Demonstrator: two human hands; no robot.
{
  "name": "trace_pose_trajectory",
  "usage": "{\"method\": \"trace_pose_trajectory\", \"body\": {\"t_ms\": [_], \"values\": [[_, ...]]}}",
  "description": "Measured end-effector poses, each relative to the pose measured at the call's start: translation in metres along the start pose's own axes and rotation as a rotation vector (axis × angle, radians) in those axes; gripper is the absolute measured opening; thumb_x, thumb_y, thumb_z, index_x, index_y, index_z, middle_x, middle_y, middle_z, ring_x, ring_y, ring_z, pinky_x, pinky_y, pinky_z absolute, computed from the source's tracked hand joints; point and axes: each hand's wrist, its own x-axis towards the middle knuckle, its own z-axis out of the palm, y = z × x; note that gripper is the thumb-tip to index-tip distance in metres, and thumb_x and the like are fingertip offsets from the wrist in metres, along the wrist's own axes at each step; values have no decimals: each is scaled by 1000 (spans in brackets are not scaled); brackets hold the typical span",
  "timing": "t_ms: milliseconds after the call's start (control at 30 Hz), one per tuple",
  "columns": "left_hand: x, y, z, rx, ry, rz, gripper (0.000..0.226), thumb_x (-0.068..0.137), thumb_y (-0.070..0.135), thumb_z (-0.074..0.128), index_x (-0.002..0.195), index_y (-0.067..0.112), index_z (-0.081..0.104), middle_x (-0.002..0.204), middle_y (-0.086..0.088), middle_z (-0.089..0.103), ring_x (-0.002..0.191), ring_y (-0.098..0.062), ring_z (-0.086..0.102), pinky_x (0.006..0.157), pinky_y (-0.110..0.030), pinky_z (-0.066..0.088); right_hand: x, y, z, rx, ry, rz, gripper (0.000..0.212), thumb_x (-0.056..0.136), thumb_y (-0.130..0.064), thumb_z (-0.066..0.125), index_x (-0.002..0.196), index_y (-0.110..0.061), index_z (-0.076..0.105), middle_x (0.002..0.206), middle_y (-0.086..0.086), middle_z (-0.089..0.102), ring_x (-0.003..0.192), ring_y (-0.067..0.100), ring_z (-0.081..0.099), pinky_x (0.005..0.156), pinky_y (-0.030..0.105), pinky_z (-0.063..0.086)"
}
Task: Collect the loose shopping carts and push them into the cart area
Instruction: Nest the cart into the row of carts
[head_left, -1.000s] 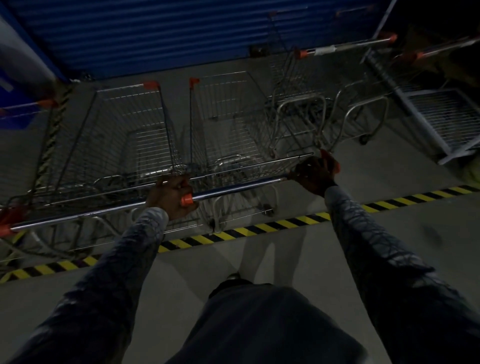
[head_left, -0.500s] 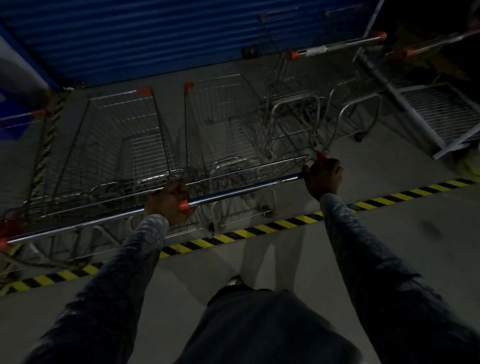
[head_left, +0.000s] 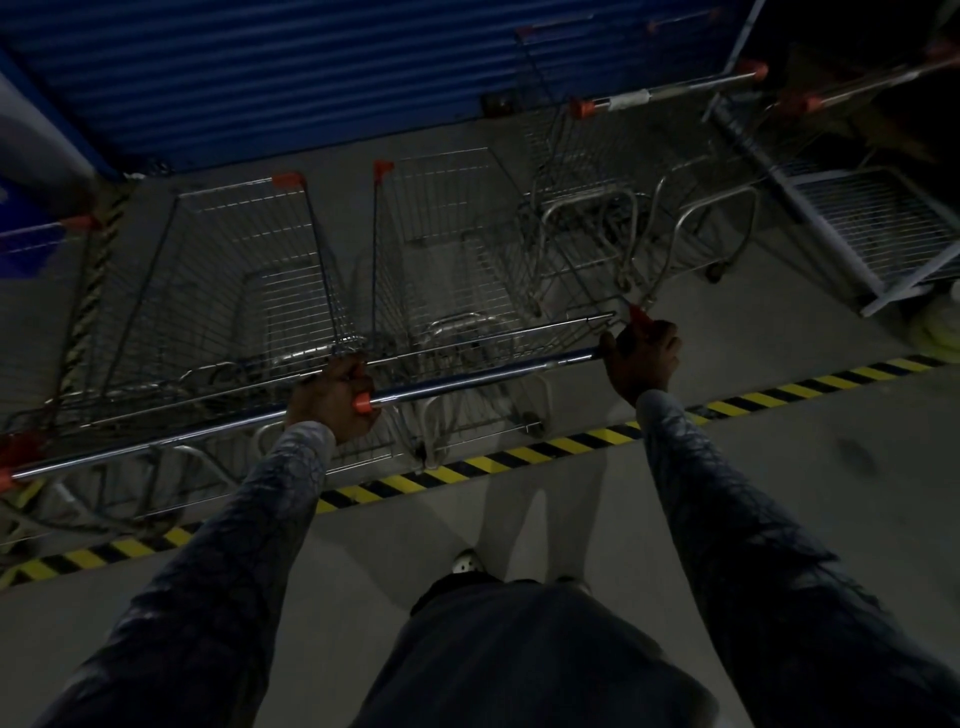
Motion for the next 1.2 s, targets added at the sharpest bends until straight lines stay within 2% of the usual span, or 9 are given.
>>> {"method": "trace_pose_trajectory", "body": {"t_ms": [100, 167, 333, 400, 533, 667, 833, 1067, 1200], "values": [[-1, 0, -2, 2, 53, 44, 58, 68, 59, 46, 101, 24, 77, 140, -3, 57, 124, -29, 58, 91, -51, 54, -1, 4, 2, -26, -18, 5, 43, 94, -46, 63, 118, -11, 64, 135, 21, 39, 121, 42, 37, 96, 57, 40], [-2, -2, -1, -16, 67, 60, 58, 67, 60, 44, 99, 23, 77, 138, -4, 58, 123, -30, 59, 89, -52, 55, -2, 5, 2, -42, -34, 16, 43, 95, -48, 61, 111, -8, 64, 136, 21, 38, 121, 42, 37, 97, 55, 40], [-1, -8, 3, -29, 25, 63, 47, 68, 55, 57, 98, 24, 77, 143, -3, 55, 125, -29, 58, 89, -51, 56, -5, 5, -2, -52, -69, 20, 45, 96, -50, 59, 120, -12, 62, 140, 18, 35, 126, 40, 35, 101, 51, 34], [1, -14, 6, -49, 2, 64, 52, 67, 58, 54, 101, 26, 77, 147, -1, 50, 127, -28, 55, 93, -50, 55, -5, 5, -4, -39, -82, 20, 45, 96, -50, 60, 122, -13, 61, 142, 17, 34, 127, 41, 34, 102, 52, 33], [0, -8, 3, -62, 36, 83, 57, 65, 58, 48, 99, 22, 78, 141, -7, 56, 124, -31, 59, 94, -51, 54, -6, 4, -5, -7, -73, 22, 48, 95, -52, 60, 129, -18, 60, 141, 17, 34, 129, 40, 33, 104, 53, 34], [-2, -6, -1, -72, 68, 97, 57, 66, 56, 48, 96, 19, 78, 138, -10, 59, 121, -34, 61, 91, -54, 55, -6, 4, -4, -40, -83, 43, 49, 94, -57, 57, 125, -18, 61, 140, 17, 34, 127, 40, 34, 103, 51, 35], [-5, -6, 0, -44, 89, 99, 56, 65, 57, 46, 94, 21, 78, 128, -6, 64, 120, -28, 61, 84, -53, 58, -8, 7, -2, -50, -97, 30, 49, 95, -57, 56, 121, -16, 61, 140, 17, 32, 127, 40, 33, 102, 53, 35], [-1, -15, 6, -25, 31, 59, 57, 64, 59, 46, 100, 27, 77, 140, 1, 56, 125, -24, 58, 88, -47, 57, -10, 7, -3, -29, -72, 21, 47, 94, -56, 59, 116, -14, 63, 140, 18, 35, 127, 41, 34, 102, 54, 37], [-1, -11, 5, -5, 21, 36, 47, 65, 51, 58, 100, 26, 76, 141, 1, 56, 124, -26, 59, 86, -48, 57, -11, 7, -5, -26, -101, 23, 50, 95, -57, 57, 128, -19, 60, 142, 16, 33, 129, 40, 32, 105, 55, 34]]}}
